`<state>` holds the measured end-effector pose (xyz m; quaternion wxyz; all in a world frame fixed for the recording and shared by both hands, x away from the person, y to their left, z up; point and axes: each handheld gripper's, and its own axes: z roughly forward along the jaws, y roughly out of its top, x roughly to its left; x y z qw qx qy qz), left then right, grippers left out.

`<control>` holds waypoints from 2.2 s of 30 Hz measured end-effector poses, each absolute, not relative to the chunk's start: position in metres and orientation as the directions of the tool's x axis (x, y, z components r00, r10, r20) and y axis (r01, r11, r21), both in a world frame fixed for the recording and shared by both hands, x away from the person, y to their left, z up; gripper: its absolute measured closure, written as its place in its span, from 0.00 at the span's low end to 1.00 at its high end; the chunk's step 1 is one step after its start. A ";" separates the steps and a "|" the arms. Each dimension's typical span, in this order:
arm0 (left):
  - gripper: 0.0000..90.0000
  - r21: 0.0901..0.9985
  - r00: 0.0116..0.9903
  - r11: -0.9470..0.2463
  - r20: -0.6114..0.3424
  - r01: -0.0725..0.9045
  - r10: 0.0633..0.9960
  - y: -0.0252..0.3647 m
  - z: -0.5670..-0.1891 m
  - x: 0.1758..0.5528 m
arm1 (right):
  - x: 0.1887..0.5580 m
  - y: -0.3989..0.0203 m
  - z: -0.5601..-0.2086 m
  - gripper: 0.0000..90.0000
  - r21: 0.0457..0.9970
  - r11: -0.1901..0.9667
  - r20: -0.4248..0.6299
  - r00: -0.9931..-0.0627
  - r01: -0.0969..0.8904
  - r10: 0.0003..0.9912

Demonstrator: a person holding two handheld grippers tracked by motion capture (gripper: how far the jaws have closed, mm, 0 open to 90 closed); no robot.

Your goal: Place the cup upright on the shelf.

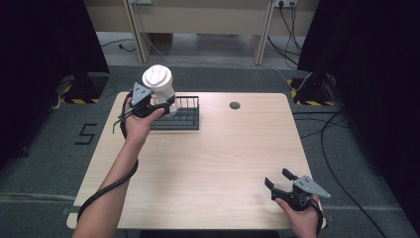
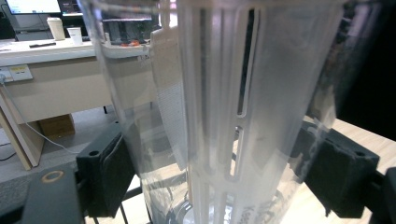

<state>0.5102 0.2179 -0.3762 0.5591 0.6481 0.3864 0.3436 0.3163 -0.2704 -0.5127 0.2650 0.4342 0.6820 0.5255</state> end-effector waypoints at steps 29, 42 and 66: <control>0.19 0.985 0.441 -0.083 0.009 0.150 0.897 0.209 -0.381 0.540 | 0.316 -0.271 -0.513 0.21 0.948 0.066 0.098 -0.481 0.312 0.871; 0.19 0.982 0.434 -0.082 0.000 0.170 0.901 0.203 -0.389 0.555 | 0.316 -0.271 -0.513 0.21 0.948 0.066 0.099 -0.482 0.313 0.871; 0.19 0.975 0.403 -0.075 -0.017 0.211 0.915 0.200 -0.407 0.571 | 0.315 -0.271 -0.513 0.21 0.949 0.059 0.104 -0.483 0.311 0.869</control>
